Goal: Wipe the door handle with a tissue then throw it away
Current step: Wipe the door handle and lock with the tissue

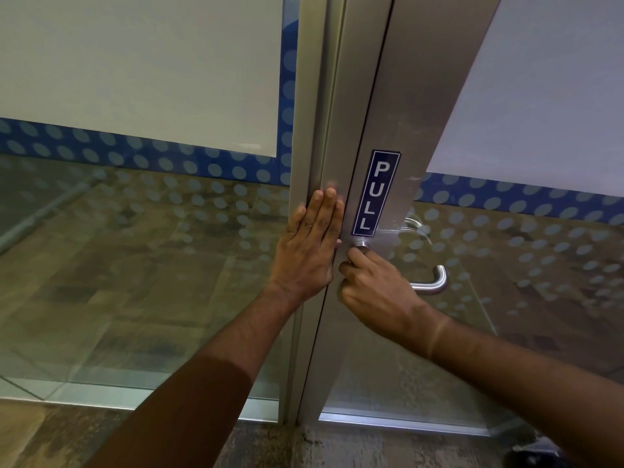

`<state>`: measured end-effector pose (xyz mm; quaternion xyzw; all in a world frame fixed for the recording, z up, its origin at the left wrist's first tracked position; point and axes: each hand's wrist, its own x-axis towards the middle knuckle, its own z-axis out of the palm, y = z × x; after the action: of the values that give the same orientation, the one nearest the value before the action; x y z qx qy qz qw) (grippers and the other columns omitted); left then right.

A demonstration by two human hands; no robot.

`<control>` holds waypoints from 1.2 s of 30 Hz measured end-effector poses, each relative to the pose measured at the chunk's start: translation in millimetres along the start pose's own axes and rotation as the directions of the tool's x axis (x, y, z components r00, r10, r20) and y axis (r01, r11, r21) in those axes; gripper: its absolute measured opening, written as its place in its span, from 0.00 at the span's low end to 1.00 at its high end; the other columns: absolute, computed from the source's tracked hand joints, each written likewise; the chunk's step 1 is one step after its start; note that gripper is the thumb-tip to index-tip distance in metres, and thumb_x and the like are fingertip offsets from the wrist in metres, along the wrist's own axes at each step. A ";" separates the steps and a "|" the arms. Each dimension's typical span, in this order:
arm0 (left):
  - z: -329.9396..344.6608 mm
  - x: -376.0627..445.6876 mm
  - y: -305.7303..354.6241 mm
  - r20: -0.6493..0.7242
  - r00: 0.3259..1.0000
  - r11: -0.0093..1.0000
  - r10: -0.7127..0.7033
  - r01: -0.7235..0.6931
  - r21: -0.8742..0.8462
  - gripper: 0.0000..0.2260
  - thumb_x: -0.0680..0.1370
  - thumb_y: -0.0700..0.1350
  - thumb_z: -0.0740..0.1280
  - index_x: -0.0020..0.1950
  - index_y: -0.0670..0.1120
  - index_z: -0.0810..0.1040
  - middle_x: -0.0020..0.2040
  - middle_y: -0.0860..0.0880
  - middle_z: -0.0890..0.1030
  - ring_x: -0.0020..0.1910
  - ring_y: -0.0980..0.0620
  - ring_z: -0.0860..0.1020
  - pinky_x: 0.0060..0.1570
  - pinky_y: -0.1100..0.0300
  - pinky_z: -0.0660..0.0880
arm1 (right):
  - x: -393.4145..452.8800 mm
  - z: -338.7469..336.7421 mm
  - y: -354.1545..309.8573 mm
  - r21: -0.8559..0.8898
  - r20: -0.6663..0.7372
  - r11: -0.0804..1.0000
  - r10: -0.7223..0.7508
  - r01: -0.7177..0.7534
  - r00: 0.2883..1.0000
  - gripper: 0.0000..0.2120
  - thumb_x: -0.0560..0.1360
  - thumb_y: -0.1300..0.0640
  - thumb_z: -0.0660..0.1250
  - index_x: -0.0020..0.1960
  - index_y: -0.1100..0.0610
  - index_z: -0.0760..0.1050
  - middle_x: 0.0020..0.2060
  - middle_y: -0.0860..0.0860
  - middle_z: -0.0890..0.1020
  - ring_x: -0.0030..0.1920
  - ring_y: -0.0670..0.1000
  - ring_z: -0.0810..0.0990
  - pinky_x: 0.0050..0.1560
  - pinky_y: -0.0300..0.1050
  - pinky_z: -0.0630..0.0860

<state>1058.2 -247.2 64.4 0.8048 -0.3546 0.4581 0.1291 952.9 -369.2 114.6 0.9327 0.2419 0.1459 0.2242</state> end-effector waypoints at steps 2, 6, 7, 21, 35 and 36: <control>0.5 -0.4 -0.5 -0.002 1.000 1.000 0.001 -0.001 0.004 0.36 0.80 0.45 0.55 0.78 0.41 0.34 0.78 0.44 0.30 0.78 0.48 0.34 0.76 0.52 0.35 | -3.4 -3.3 -4.8 0.033 0.009 0.999 -0.009 0.009 1.000 0.08 0.69 0.57 0.68 0.33 0.59 0.80 0.32 0.54 0.79 0.42 0.57 0.71 0.46 0.53 0.72; 2.0 -1.0 0.0 -0.019 1.000 1.000 0.007 -0.007 -0.010 0.35 0.80 0.45 0.54 0.78 0.42 0.34 0.78 0.45 0.30 0.78 0.48 0.34 0.77 0.52 0.36 | -20.8 -12.5 -6.3 0.224 -0.034 0.972 0.086 -0.077 0.996 0.09 0.63 0.56 0.59 0.30 0.57 0.77 0.30 0.53 0.77 0.39 0.55 0.70 0.38 0.49 0.70; 2.0 -0.5 0.2 -0.024 1.000 1.000 0.006 -0.006 -0.016 0.35 0.80 0.44 0.54 0.78 0.42 0.34 0.78 0.45 0.30 0.78 0.48 0.35 0.77 0.52 0.36 | -26.6 -12.9 -1.5 0.337 -0.077 0.932 0.171 -0.136 0.982 0.09 0.63 0.57 0.59 0.31 0.57 0.77 0.31 0.53 0.77 0.38 0.54 0.69 0.37 0.49 0.70; -0.3 -1.7 4.1 -0.009 1.000 0.999 -0.020 0.020 -0.033 0.34 0.81 0.45 0.53 0.78 0.42 0.34 0.78 0.46 0.31 0.78 0.48 0.35 0.77 0.52 0.36 | -21.6 3.7 11.0 0.652 0.017 0.614 0.575 -0.445 0.818 0.10 0.74 0.64 0.64 0.51 0.56 0.82 0.41 0.50 0.74 0.40 0.49 0.73 0.37 0.31 0.63; -1.8 -1.0 3.4 0.008 1.000 0.999 -0.026 0.026 -0.028 0.34 0.80 0.44 0.54 0.78 0.42 0.35 0.78 0.45 0.31 0.78 0.48 0.35 0.77 0.52 0.36 | -99.1 1.5 55.6 0.559 0.001 0.756 0.410 -0.341 0.912 0.15 0.64 0.68 0.63 0.44 0.55 0.80 0.43 0.49 0.82 0.44 0.50 0.78 0.43 0.47 0.77; -1.5 -1.0 3.6 0.009 1.000 0.999 -0.030 0.030 -0.023 0.34 0.80 0.44 0.54 0.78 0.42 0.35 0.78 0.45 0.31 0.78 0.47 0.35 0.77 0.52 0.36 | -101.5 3.7 59.0 0.569 0.004 0.740 0.433 -0.357 0.902 0.15 0.64 0.69 0.64 0.44 0.54 0.79 0.43 0.48 0.82 0.44 0.51 0.78 0.42 0.48 0.77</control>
<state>1054.4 -248.6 63.9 0.8104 -0.3482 0.4486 0.1439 891.7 -469.1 123.6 0.9752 0.0840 0.1731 -0.1095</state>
